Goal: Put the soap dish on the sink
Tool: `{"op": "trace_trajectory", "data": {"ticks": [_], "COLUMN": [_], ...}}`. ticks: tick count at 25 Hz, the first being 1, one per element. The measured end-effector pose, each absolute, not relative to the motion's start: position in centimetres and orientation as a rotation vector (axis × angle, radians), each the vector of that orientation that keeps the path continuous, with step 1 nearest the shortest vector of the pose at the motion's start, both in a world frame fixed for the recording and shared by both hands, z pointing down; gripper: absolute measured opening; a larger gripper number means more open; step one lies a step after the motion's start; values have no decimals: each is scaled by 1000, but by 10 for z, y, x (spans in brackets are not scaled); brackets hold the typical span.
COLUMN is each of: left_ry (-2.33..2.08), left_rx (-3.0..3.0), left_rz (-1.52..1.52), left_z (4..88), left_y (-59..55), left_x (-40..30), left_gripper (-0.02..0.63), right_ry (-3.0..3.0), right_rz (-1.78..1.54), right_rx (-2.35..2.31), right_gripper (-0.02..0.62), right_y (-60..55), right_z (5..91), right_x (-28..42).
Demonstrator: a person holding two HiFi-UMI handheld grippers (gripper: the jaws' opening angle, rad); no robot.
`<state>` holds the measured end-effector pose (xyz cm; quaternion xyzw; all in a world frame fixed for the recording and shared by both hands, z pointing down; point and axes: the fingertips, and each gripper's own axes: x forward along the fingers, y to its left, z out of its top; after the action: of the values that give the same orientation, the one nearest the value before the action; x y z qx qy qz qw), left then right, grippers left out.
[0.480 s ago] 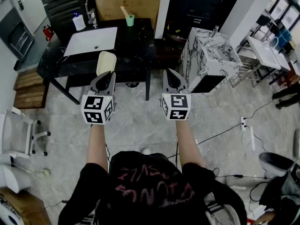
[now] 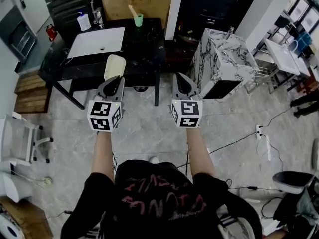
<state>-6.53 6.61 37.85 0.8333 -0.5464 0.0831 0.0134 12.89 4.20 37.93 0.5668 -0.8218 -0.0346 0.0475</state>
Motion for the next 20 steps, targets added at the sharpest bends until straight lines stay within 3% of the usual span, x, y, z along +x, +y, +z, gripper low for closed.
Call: {"op": "trace_trajectory", "data": {"ticks": [20], "left_ry": [-1711], "left_rx": [2559], "left_rz": [297], "left_z": [395], "left_y": [21], "left_x": [-79], "left_gripper": [25], "right_ry": [-2530], "right_rz": [-67], "right_rx": [1704], "right_gripper": [14], "right_y": [-8], "right_z": [397], "right_x": [116]}}
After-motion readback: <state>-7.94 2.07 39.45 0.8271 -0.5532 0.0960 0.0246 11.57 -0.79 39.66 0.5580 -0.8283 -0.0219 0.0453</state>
